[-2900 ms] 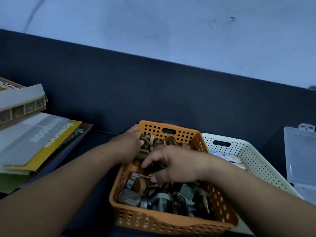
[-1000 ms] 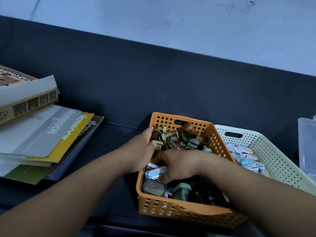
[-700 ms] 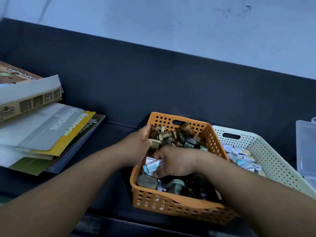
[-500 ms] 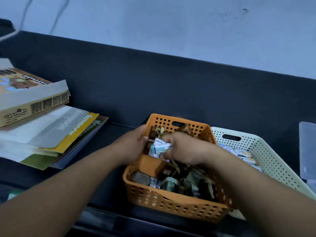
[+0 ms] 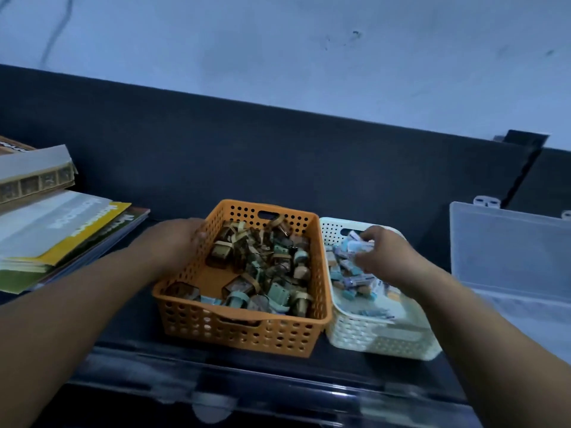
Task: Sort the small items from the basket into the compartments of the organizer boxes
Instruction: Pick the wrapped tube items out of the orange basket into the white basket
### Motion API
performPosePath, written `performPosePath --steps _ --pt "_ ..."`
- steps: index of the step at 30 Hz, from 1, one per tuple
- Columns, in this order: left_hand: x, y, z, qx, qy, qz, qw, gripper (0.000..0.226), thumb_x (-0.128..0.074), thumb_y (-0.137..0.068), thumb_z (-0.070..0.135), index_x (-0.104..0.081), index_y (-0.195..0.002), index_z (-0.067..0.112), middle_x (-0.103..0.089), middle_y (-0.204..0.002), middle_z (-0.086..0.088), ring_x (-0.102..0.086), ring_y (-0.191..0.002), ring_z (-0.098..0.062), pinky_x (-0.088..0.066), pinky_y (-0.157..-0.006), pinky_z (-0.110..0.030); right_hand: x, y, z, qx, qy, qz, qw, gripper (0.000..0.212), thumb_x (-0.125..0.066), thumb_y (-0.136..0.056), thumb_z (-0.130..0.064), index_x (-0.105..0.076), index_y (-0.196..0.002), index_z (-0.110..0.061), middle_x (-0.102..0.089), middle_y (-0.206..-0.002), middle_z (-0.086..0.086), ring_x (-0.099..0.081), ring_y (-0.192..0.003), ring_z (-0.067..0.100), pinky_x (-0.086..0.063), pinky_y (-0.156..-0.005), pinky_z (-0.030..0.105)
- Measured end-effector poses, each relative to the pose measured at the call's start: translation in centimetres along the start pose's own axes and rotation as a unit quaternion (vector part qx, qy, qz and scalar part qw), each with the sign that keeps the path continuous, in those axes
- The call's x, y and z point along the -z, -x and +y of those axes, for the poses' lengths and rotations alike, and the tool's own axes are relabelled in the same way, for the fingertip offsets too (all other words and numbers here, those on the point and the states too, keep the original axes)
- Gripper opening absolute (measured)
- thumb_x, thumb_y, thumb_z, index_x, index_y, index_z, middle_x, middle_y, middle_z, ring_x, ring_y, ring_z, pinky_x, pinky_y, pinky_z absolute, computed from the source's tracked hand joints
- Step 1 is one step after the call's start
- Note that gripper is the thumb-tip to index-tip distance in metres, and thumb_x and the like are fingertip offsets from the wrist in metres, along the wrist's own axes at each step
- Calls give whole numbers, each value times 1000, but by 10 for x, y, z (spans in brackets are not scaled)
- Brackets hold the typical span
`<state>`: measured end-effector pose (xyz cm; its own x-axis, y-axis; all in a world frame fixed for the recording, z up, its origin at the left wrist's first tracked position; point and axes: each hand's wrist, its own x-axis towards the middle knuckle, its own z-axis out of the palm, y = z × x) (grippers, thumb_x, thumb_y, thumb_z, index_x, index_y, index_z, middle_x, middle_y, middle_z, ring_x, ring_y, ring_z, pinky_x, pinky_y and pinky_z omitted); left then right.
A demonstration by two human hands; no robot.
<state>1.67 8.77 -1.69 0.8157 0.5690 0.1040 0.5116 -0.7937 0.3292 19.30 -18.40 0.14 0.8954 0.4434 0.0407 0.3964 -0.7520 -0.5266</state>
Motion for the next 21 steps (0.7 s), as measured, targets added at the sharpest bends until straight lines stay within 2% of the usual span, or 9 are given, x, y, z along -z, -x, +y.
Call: performPosePath --steps 3,5,7,9,12,14,17,21 --pt "0 1 2 -2 1 -3 1000 39 -34 -102 31 -43 -139 23 -54 -135 -7 -52 -119 -24 -45 -94 -37 3 10 -3 10 107 -28 994 62 -66 -83 -19 -43 -140 -24 -58 -126 3 -61 -93 21 -53 -72 32" --pt "0 2 2 -6 9 -2 1000 37 -34 -102 29 -44 -137 23 -56 -132 -7 -54 -115 -24 -46 -91 -36 2 17 -20 88 121 7 989 57 -66 -84 -23 -46 -138 -27 -54 -135 1 -58 -108 21 -50 -81 31" --pt "1 2 1 -18 29 -6 999 35 -34 -102 28 -48 -134 23 -58 -129 -6 -55 -112 -23 -47 -90 -36 -2 29 -48 165 57 -6 985 44 -68 -85 -26 -55 -127 -27 -59 -124 -3 -58 -108 16 -49 -89 32" --pt "2 2 -2 -30 49 -13 998 33 -33 -102 26 -51 -130 23 -60 -125 -5 -55 -111 -23 -46 -90 -36 -11 41 -80 204 -5 -92 975 35 -71 -86 -27 -61 -119 -26 -63 -110 -7 -60 -100 11 -50 -88 29" --pt "3 1 -6 -40 69 -25 996 31 -33 -101 25 -56 -121 24 -64 -116 -4 -58 -103 -21 -48 -89 -38 -32 50 -117 236 -3 -234 943 32 -70 -87 -27 -65 -118 -26 -65 -106 -12 -62 -97 6 -48 -90 24" --pt "3 -1 -9 -46 78 -26 996 31 -33 -100 26 -57 -120 24 -65 -113 -4 -59 -99 -21 -49 -87 -40 -48 50 -132 256 22 -294 921 36 -70 -87 -26 -63 -122 -25 -66 -111 -13 -61 -99 3 -45 -93 22" --pt "1 -3 -13 -46 96 -16 994 32 -33 -101 25 -56 -123 21 -63 -116 -5 -58 -101 -22 -48 -88 -39 -66 45 -143 265 49 -336 903 43 -69 -87 -32 -60 -129 -25 -63 -118 -14 -57 -108 4 -43 -100 26" --pt "-2 -5 -17 -54 119 -8 991 32 -33 -102 24 -53 -127 20 -61 -123 -6 -55 -108 -23 -45 -93 -36 -78 40 -155 263 28 -360 895 36 -65 -89 -39 -63 -123 -26 -66 -103 -16 -60 -105 6 -45 -102 32"
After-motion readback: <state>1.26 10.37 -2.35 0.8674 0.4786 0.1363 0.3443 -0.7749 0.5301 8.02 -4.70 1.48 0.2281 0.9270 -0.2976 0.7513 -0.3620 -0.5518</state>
